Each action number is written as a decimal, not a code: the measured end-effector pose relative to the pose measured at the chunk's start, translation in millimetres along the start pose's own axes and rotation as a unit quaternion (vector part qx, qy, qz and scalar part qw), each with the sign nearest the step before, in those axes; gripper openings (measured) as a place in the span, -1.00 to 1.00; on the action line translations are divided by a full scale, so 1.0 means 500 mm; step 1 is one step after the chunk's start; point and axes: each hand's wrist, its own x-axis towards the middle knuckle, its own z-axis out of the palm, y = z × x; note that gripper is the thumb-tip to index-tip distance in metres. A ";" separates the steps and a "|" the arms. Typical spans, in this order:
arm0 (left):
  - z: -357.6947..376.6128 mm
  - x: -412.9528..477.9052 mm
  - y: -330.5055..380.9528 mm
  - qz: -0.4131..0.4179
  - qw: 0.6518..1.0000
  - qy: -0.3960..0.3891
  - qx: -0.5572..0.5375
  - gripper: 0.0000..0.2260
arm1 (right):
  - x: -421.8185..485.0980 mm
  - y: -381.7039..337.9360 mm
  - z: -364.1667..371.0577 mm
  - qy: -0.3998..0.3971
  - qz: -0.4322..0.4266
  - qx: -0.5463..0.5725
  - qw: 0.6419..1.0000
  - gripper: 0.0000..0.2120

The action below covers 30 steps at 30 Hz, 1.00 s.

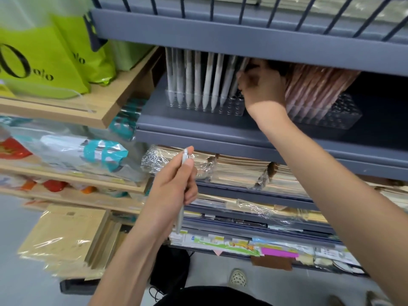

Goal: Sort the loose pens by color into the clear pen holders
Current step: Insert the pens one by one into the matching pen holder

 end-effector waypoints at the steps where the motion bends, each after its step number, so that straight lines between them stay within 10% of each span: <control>1: 0.000 0.001 0.001 -0.003 1.000 0.005 -0.015 -0.76 | 0.002 0.002 0.003 0.003 0.007 0.007 1.000 -0.74; 11: 0.005 -0.003 0.013 0.021 0.999 0.033 0.022 -0.80 | -0.035 -0.015 -0.029 0.062 0.030 0.148 0.987 -0.93; 21: 0.060 0.002 -0.005 0.079 0.997 -0.001 -0.019 -0.74 | -0.172 -0.020 -0.102 -0.286 -0.077 0.106 0.949 -0.89; 30: 0.105 0.005 -0.015 0.083 0.995 -0.049 -0.012 -0.76 | -0.163 0.002 -0.133 -0.259 -0.021 0.237 0.936 -0.87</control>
